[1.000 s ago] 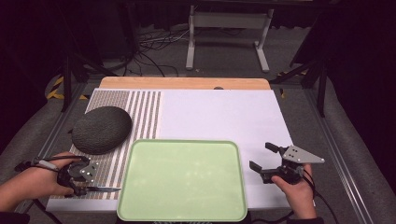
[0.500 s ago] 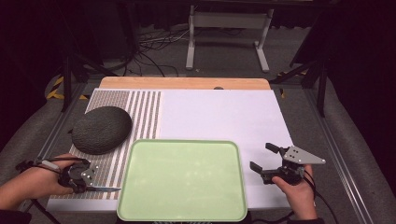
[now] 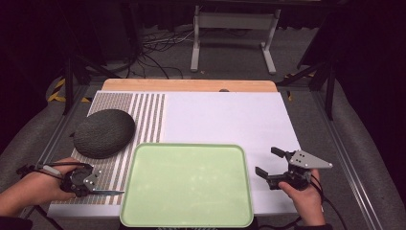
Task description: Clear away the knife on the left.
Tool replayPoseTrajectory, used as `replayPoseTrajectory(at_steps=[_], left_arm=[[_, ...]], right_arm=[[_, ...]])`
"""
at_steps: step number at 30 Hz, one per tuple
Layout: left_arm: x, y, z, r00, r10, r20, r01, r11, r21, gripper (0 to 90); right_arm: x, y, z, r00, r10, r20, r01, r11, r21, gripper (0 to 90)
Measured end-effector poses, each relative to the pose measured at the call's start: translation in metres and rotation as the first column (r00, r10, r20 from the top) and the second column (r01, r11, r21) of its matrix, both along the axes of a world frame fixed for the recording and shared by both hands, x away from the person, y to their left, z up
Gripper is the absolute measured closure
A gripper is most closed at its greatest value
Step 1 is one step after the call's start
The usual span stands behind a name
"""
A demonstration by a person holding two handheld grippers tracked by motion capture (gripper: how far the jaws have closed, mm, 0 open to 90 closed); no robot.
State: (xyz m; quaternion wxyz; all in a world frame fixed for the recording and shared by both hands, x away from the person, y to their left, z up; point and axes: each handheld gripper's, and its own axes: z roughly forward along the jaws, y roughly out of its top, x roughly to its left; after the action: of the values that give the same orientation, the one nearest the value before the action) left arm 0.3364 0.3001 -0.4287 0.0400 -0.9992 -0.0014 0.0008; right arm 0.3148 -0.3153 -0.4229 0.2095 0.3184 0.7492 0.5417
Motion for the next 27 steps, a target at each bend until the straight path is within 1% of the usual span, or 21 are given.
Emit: replayPoseTrajectory(at_steps=[2, 3, 5, 6, 7, 8, 9, 10, 11, 13, 15, 17, 18, 19, 20, 22, 23, 24, 25, 26, 27], left_arm=[[0.001, 0.001, 0.004, 0.9999, 0.011, -0.003, -0.011, 0.9999, -0.008, 78.0], [0.001, 0.001, 0.007, 0.9998, 0.019, 0.006, -0.018, 0.9998, -0.011, 77.9], [0.002, 0.002, 0.012, 0.9997, 0.025, 0.007, -0.025, 0.9997, -0.004, 77.9], [0.003, 0.002, 0.015, 0.9992, 0.038, 0.014, -0.038, 0.9993, -0.003, 78.0], [0.003, 0.003, 0.019, 0.9985, 0.054, 0.01, -0.054, 0.9985, -0.001, 78.0], [0.004, 0.004, 0.021, 0.9967, 0.079, 0.016, -0.079, 0.9968, -0.014, 78.0], [0.005, 0.004, 0.024, 0.9956, 0.091, 0.023, -0.091, 0.9958, -0.012, 78.0], [0.006, 0.005, 0.026, 0.9929, 0.119, 0.01, -0.118, 0.9928, -0.017, 78.0], [0.006, 0.005, 0.028, 0.9906, 0.136, 0.011, -0.136, 0.9903, -0.027, 78.0], [0.007, 0.005, 0.032, 0.9825, 0.186, -0.004, -0.186, 0.9818, -0.037, 78.0], [0.007, 0.005, 0.036, 0.9754, 0.22, -0.014, -0.22, 0.9733, -0.064, 78.0], [0.009, 0.004, 0.04, 0.971, 0.239, -0.012, -0.239, 0.9668, -0.09, 78.0], [0.009, 0.003, 0.042, 0.9639, 0.266, -0.006, -0.265, 0.9583, -0.106, 78.1], [0.009, 0.003, 0.044, 0.9562, 0.292, -0.012, -0.292, 0.9496, -0.114, 78.1], [0.01, 0.002, 0.046, 0.9462, 0.323, -0.015, -0.322, 0.938, -0.128, 78.1], [0.011, 0.0, 0.049, 0.9254, 0.377, -0.04, -0.379, 0.9135, -0.149, 78.0], [0.011, 0.0, 0.049, 0.9254, 0.377, -0.04, -0.379, 0.9135, -0.149, 78.0], [0.011, -0.001, 0.05, 0.9134, 0.402, -0.062, -0.407, 0.8992, -0.161, 78.0], [0.01, -0.002, 0.051, 0.9106, 0.409, -0.062, -0.413, 0.895, -0.169, 78.0], [0.011, -0.003, 0.053, 0.9013, 0.426, -0.077, -0.433, 0.8822, -0.185, 78.0], [0.01, -0.004, 0.053, 0.8933, 0.439, -0.095, -0.449, 0.8718, -0.195, 78.0]], right_arm=[[0.0, 0.0, 0.0, 1.0, 0.001, -0.002, -0.001, 1.0, 0.004, 4.2], [0.0, 0.001, 0.0, 1.0, 0.001, -0.001, -0.001, 1.0, 0.002, 4.2], [0.0, 0.001, 0.0, 1.0, 0.003, 0.001, -0.003, 1.0, -0.001, 4.2], [0.0, 0.001, 0.0, 1.0, 0.004, 0.001, -0.004, 1.0, 0.0, 4.2], [0.0, 0.001, 0.0, 1.0, 0.003, 0.001, -0.003, 1.0, 0.0, 4.2], [0.001, 0.001, 0.0, 1.0, 0.003, 0.001, -0.003, 1.0, 0.001, 4.2], [0.001, 0.0, 0.0, 1.0, 0.002, 0.001, -0.002, 1.0, 0.001, 4.2], [0.001, 0.001, -0.001, 1.0, 0.001, 0.0, -0.001, 1.0, 0.002, 4.2], [0.001, 0.001, -0.001, 1.0, 0.001, -0.002, -0.001, 1.0, 0.002, 4.2], [0.001, 0.001, -0.001, 1.0, -0.001, -0.004, 0.001, 1.0, -0.001, 4.2], [0.001, 0.001, -0.001, 1.0, -0.001, -0.003, 0.001, 1.0, -0.001, 4.2], [0.001, 0.001, 0.0, 1.0, -0.001, -0.001, 0.001, 1.0, 0.0, 4.2], [0.001, 0.0, 0.0, 1.0, -0.004, -0.003, 0.004, 1.0, 0.003, 4.2], [0.001, 0.0, 0.0, 1.0, -0.008, -0.003, 0.008, 1.0, 0.004, 4.2], [0.001, 0.0, -0.001, 1.0, -0.008, -0.003, 0.008, 1.0, 0.003, 4.2], [0.002, -0.001, -0.001, 0.9999, -0.011, -0.007, 0.011, 1.0, 0.0, 4.2], [0.002, -0.001, -0.001, 0.9999, -0.011, -0.007, 0.011, 1.0, 0.0, 4.2], [0.002, -0.001, -0.001, 0.9999, -0.011, -0.007, 0.011, 1.0, 0.0, 4.2], [0.002, -0.001, -0.001, 0.9999, -0.011, -0.007, 0.011, 1.0, 0.0, 4.2], [0.002, -0.001, -0.001, 0.9999, -0.013, -0.008, 0.013, 1.0, 0.001, 4.2], [0.002, -0.002, -0.001, 0.9999, -0.015, -0.008, 0.015, 1.0, 0.002, 4.2]])
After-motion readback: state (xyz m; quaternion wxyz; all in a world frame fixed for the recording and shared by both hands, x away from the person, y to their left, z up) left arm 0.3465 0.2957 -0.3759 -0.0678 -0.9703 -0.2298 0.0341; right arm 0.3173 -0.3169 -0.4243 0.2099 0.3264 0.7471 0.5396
